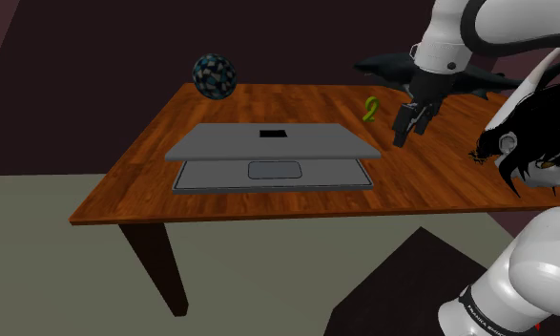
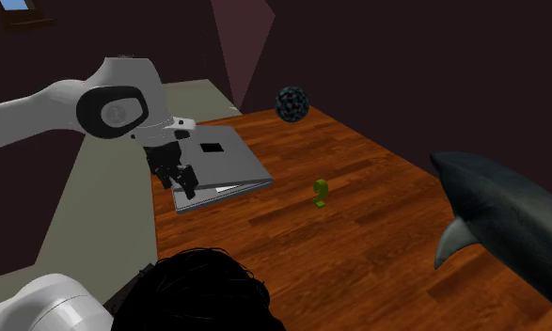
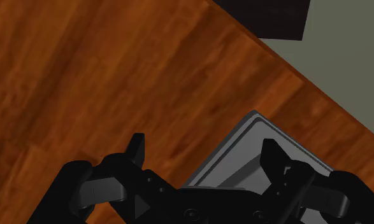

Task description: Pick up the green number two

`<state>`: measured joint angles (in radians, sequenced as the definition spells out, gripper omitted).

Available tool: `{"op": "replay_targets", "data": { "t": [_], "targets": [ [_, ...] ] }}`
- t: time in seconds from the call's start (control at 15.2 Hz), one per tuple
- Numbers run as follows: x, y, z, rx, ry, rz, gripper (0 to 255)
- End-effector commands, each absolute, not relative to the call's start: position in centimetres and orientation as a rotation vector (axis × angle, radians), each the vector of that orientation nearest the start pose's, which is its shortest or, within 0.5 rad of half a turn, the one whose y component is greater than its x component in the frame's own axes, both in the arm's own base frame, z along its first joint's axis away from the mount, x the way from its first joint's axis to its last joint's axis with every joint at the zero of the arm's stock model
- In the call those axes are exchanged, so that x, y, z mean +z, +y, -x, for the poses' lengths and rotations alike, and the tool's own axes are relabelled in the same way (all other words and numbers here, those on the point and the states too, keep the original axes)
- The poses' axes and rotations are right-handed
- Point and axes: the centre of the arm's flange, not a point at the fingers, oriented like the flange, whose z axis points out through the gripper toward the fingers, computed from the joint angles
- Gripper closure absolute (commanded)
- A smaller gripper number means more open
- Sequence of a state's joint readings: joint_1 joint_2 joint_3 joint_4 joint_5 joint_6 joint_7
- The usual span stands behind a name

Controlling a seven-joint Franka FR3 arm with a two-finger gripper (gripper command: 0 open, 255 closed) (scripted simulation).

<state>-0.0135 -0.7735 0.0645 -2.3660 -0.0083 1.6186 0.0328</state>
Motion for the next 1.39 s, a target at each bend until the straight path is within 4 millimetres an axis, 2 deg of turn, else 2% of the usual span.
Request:
{"op": "replay_targets", "data": {
  "t": [0.0,1.32],
  "targets": [
    [58.6,2.1,-31.4,-0.043,-0.001,3.194,0],
    [57.3,-16.9,-50.3,0.011,0.053,3.191,0]
  ]
}}
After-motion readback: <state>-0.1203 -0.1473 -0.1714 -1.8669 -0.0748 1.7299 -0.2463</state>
